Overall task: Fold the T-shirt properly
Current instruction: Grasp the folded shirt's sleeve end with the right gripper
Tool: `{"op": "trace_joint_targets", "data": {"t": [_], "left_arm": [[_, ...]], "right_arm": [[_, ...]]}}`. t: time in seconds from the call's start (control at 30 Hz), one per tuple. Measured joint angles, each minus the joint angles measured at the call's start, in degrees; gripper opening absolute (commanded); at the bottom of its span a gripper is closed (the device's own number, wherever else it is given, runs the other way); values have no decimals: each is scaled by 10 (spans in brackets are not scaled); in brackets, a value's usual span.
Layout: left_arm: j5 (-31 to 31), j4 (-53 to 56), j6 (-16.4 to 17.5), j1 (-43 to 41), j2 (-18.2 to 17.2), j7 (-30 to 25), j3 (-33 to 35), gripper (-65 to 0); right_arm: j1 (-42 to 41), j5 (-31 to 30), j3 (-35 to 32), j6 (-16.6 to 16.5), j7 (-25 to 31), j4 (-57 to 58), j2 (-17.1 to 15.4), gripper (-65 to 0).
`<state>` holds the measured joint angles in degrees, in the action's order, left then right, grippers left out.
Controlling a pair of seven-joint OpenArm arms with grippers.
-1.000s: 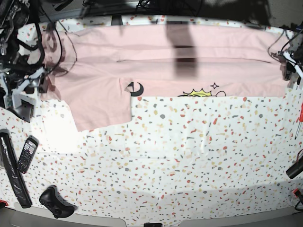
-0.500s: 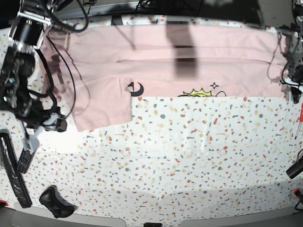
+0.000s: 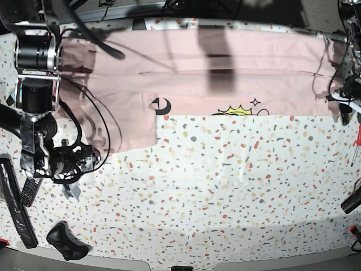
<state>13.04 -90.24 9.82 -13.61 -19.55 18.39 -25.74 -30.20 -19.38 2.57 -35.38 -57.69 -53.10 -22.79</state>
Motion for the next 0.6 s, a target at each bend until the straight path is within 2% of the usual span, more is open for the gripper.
{"op": "trace_joint_targets", "data": {"t": [0.27,0.33,0.5,0.6], "left_arm": [[0,0,0,0,0,0,0,-373],[0,0,0,0,0,0,0,-373],[0,0,0,0,0,0,0,-373],[0,0,0,0,0,0,0,-373]], "right_arm": [[2,0,-5,0,-35,12,12,-389],[2,0,-5,0,-35,12,17,-440],[2,0,-5,0,-35,12,19,-634],[2,0,-5,-6,-32,12,19,-650]]}}
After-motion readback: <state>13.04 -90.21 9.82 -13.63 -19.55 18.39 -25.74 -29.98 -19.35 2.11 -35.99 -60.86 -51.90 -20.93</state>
